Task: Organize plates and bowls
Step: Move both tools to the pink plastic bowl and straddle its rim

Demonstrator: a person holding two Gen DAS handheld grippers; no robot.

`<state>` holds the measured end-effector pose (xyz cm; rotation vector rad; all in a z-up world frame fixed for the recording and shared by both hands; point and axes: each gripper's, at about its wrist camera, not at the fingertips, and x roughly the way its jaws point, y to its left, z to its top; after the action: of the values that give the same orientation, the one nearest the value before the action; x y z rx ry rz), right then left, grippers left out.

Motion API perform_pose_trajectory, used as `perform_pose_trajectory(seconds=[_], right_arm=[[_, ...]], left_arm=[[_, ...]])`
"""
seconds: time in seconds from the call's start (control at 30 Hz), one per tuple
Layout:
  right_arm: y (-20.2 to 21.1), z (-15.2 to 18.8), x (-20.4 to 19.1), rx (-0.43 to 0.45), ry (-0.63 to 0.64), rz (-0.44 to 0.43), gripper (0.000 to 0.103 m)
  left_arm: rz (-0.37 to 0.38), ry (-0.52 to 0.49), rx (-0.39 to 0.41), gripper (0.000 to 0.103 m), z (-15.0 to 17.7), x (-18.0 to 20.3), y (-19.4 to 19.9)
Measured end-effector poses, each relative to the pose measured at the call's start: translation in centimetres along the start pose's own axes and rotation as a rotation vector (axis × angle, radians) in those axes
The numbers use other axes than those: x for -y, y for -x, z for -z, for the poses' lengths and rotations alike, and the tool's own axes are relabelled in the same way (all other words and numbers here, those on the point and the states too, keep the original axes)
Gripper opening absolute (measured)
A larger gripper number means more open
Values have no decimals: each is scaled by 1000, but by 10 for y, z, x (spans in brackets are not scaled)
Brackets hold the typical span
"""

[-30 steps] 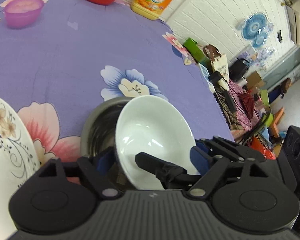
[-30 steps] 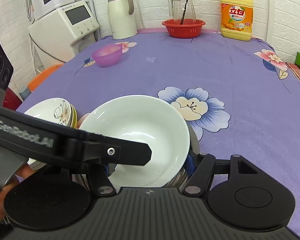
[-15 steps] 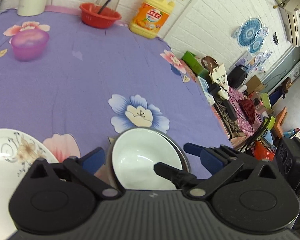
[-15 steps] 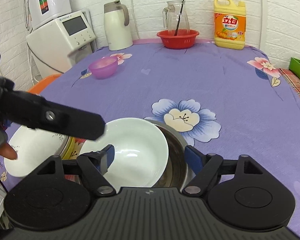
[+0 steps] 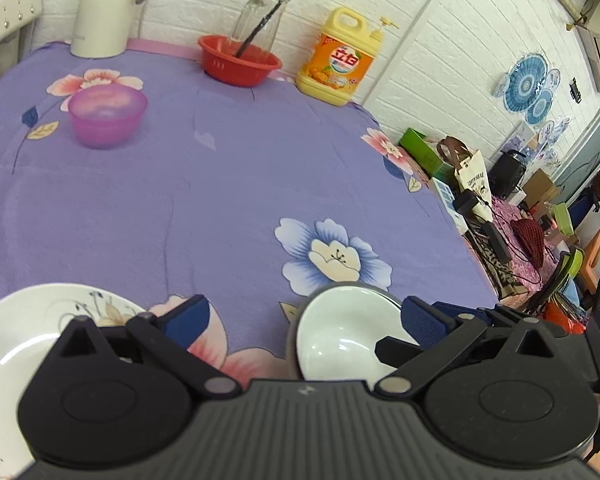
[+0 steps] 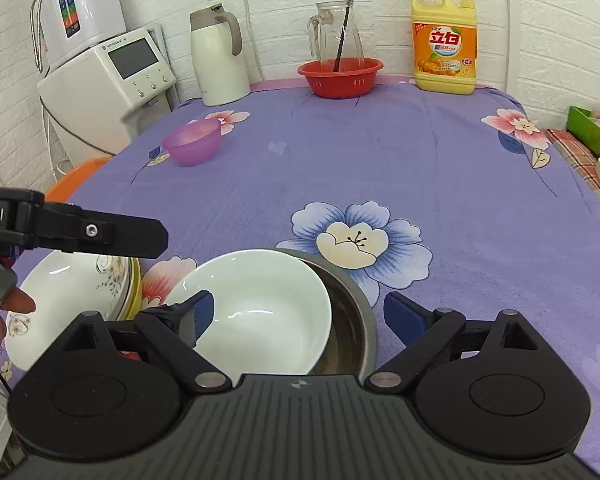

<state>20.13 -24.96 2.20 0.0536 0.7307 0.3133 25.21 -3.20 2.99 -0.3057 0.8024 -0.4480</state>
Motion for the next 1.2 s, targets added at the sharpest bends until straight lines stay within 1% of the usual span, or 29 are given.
perform_pose_trajectory(seconds=[0.17,0.43,0.57,0.67,0.8,0.9,0.97,1.1,1.2], right_arm=[[-11,-12,-5,-15,-17,-17,103],[-31,-40,-27,-34,-17,-83,103],[-51,-59,-47,-58,15,-69,103],[-70,-73,-62,-78,49,-72,103],[-104,-91,-82,-111,108,-93,103],[-139,-109,-103,-136,157,-93,103],[-166,-121,-116,-150,182,-92,103],[-218,-135,-138,-183,224,-67,103],[-241,-140,-143,-173,243,-65,103]], left_arm=[[-24,5,27,101,-7,-15,7],[-53,42,58,101,-21,-52,17],[-87,61,67,101,-28,-77,21],[-106,89,71,101,-36,-103,25],[-170,144,102,101,-50,-150,37],[-232,177,131,101,-65,-184,42],[-260,186,134,101,-77,-204,38],[-264,180,116,101,-103,-227,14],[-236,158,102,101,-121,-234,-17]])
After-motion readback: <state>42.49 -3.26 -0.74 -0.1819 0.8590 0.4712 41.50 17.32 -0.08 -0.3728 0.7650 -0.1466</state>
